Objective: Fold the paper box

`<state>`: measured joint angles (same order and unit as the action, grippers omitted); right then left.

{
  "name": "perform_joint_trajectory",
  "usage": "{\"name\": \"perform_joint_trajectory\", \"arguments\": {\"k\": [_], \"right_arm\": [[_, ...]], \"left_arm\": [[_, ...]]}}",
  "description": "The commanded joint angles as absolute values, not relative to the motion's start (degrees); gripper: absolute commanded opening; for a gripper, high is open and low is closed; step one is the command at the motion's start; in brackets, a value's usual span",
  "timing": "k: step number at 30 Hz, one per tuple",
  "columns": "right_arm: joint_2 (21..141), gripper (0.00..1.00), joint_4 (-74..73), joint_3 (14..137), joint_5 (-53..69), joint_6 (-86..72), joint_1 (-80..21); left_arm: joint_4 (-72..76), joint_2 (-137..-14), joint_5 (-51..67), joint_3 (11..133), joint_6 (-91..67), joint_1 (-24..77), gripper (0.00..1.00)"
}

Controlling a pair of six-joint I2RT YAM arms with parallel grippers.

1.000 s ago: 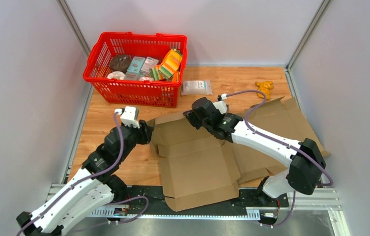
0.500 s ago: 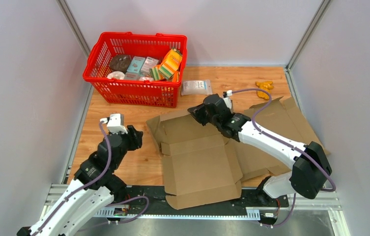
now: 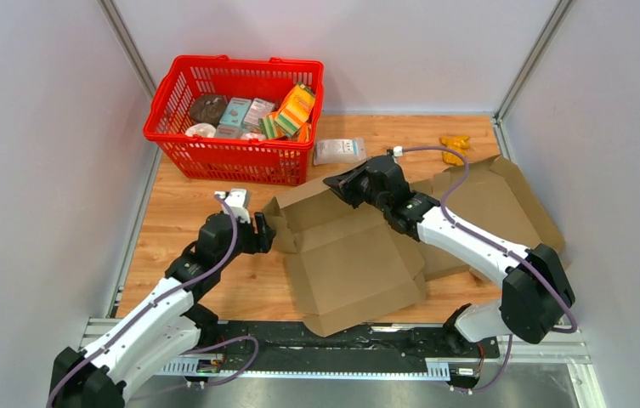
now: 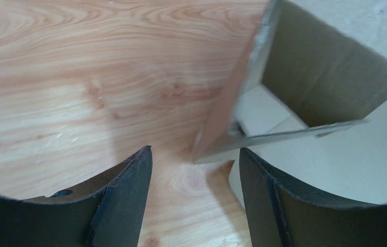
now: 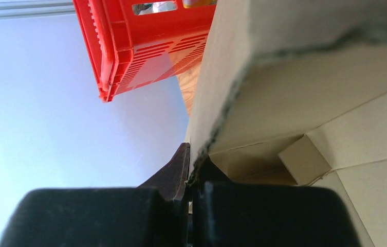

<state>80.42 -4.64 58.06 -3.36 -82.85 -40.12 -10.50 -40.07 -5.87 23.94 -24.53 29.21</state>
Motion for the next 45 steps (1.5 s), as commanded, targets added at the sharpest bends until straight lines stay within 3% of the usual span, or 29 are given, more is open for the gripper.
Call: {"name": "perform_joint_trajectory", "arguments": {"k": [1, 4, 10, 21, 23, 29, 35, 39, 45], "right_arm": [[81.03, 0.0, 2.02, 57.3, 2.02, -82.62, -39.99], [81.65, 0.0, 2.37, 57.57, 1.76, -82.79, -40.17], [82.97, 0.0, 4.12, 57.48, 3.07, -85.33, -40.08], [84.29, 0.02, 5.18, 55.91, 1.06, -80.96, -41.39], [83.76, 0.03, 6.06, 53.62, 0.7, -80.42, -41.4], [83.85, 0.03, 10.1, 50.19, 1.05, -82.53, -42.01], [83.32, 0.03, 6.6, 52.64, 0.09, -83.67, -42.45], [81.83, 0.03, 4.66, 52.3, -3.95, -85.34, -43.85], [82.09, 0.03, 4.22, 51.95, -4.4, -86.83, -44.83]], "left_arm": [[-0.27, -44.63, 5.42, 28.12, -19.51, 29.0, 0.69], [2.1, -45.26, 9.57, 29.09, -19.42, 29.0, 0.62], [3.33, -40.88, 6.42, 26.64, -21.97, 29.0, 0.5], [6.5, -37.89, 11.16, 20.31, -27.42, 29.0, 0.55], [5.89, -35.87, 9.15, 18.29, -28.3, 29.0, 0.6], [6.94, -35.06, 5.28, 16.44, -29.79, 29.35, 0.59], [3.78, -36.83, -7.71, 18.98, -29.09, 35.67, 0.57], [2.55, -36.73, -25.35, 19.86, -30.23, 45.06, 0.57], [0.45, -43.49, -34.87, 23.37, -31.73, 49.56, 0.45]]}}
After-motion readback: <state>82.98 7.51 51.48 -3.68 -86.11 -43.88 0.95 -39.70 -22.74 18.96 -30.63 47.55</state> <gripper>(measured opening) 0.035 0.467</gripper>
